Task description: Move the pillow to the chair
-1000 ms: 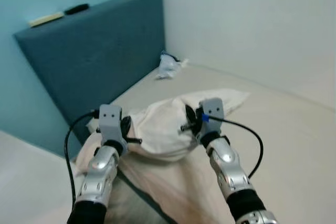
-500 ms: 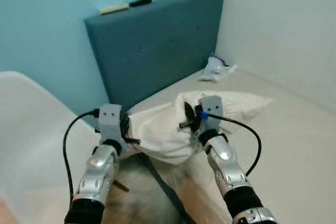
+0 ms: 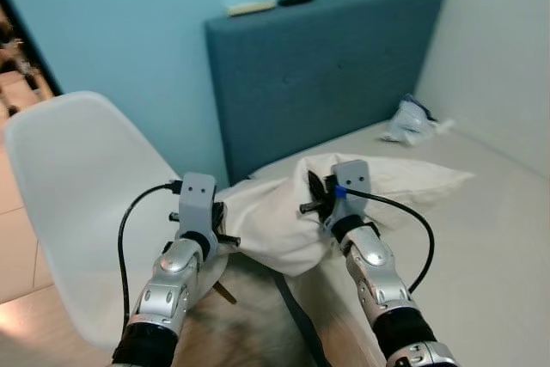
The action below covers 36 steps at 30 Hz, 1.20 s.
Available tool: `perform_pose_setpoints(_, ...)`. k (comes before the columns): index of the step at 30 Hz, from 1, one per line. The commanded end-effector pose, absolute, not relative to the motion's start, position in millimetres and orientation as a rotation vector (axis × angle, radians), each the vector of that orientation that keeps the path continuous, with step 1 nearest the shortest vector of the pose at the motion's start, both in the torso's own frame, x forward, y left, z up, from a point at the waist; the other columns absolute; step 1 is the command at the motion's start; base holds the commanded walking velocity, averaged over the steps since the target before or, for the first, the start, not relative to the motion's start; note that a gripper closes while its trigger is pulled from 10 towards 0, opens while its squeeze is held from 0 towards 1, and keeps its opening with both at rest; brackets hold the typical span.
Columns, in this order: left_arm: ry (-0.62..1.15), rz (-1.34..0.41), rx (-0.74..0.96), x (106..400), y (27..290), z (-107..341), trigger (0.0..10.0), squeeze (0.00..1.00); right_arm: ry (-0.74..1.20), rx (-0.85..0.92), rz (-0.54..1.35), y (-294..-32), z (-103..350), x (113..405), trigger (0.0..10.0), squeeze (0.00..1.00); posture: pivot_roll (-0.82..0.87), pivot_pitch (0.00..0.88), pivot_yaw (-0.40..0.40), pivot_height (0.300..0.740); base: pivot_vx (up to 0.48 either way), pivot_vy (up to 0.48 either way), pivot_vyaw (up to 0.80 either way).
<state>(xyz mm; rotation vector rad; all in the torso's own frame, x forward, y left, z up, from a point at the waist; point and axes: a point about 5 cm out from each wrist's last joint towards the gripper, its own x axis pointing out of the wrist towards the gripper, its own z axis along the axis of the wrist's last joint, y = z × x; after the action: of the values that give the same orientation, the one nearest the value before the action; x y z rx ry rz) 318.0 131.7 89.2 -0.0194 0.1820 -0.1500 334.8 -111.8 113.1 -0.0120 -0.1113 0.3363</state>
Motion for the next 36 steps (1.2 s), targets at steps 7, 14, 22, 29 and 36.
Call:
perform_pose_setpoints(7, 0.18, -0.045, -0.004, 321, 141, 86, 10.0, 0.0, -0.106, -0.052, 0.393, -112, 115, 337, 10.0, 0.0, 0.01, 0.002, -0.027, 0.74, 0.0, 0.0, 0.8)
perform_pose_setpoints(14, 0.227, 0.007, -0.032, 318, 143, 76, 10.0, 0.0, -0.103, -0.08, 0.4, -118, 119, 342, 10.0, 0.0, -0.02, 0.002, -0.055, 0.74, 0.0, 0.0, 0.8)
perform_pose_setpoints(22, 0.241, -0.023, -0.014, 319, 135, 73, 10.0, 0.0, -0.087, -0.084, 0.323, -138, 124, 350, 10.0, 0.0, -0.03, 0.013, -0.027, 0.74, 0.0, 0.0, 0.8)
perform_pose_setpoints(29, 0.233, 0.002, 0.003, 322, 144, 75, 10.0, 0.0, -0.083, -0.086, 0.357, -131, 120, 348, 10.0, 0.0, -0.01, 0.012, -0.044, 0.74, 0.0, 0.0, 0.8)
perform_pose_setpoints(36, 0.23, 0.047, -0.036, 322, 151, 79, 10.0, 0.0, -0.078, -0.077, 0.394, -118, 120, 350, 10.0, 0.0, 0.02, 0.019, -0.062, 0.74, 0.0, 0.0, 0.8)
